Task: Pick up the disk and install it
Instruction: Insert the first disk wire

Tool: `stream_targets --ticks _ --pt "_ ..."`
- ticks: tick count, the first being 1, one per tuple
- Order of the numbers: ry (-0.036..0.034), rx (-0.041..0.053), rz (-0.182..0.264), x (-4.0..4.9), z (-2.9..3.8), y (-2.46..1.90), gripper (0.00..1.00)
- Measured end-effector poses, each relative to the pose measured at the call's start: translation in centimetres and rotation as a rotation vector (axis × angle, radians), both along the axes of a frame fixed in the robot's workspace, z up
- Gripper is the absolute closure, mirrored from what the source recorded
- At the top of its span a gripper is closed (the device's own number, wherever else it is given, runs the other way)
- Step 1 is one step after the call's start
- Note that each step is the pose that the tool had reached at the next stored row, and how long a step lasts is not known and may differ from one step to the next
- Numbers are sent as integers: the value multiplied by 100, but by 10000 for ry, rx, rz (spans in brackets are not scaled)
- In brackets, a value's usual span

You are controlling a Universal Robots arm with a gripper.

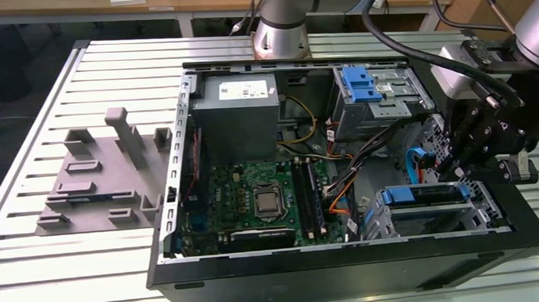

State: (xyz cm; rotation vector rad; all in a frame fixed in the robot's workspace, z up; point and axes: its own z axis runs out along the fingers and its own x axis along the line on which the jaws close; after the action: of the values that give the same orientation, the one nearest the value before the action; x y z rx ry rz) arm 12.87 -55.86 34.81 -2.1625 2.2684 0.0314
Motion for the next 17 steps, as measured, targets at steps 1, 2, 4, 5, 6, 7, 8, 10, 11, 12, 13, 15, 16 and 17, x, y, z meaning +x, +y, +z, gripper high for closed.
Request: stream_targets --ticks 1,2,4,5,6,7,8,10,11,12,13,15,16,17 --pt "0 0 0 0 0 0 84" --pt "0 0 0 0 0 0 84" --pt "0 -2 0 0 0 0 84" --pt "5 -10 -1 0 0 -1 84" --pt "18 -16 0 3 0 -1 84" --pt "45 -15 -1 5 -2 0 84" --pt "86 -15 -2 8 -5 -1 84" --pt "175 -14 -28 10 -18 -3 84" --pt "198 -14 -62 9 -28 -4 84" --pt "209 -14 -115 9 -38 -4 84" --pt "213 -14 -185 10 -48 -4 84" --pt "214 -16 -299 10 -55 -4 84" --pt "214 -13 -305 10 -58 -4 84" --pt "214 -10 -305 10 -62 -5 84"
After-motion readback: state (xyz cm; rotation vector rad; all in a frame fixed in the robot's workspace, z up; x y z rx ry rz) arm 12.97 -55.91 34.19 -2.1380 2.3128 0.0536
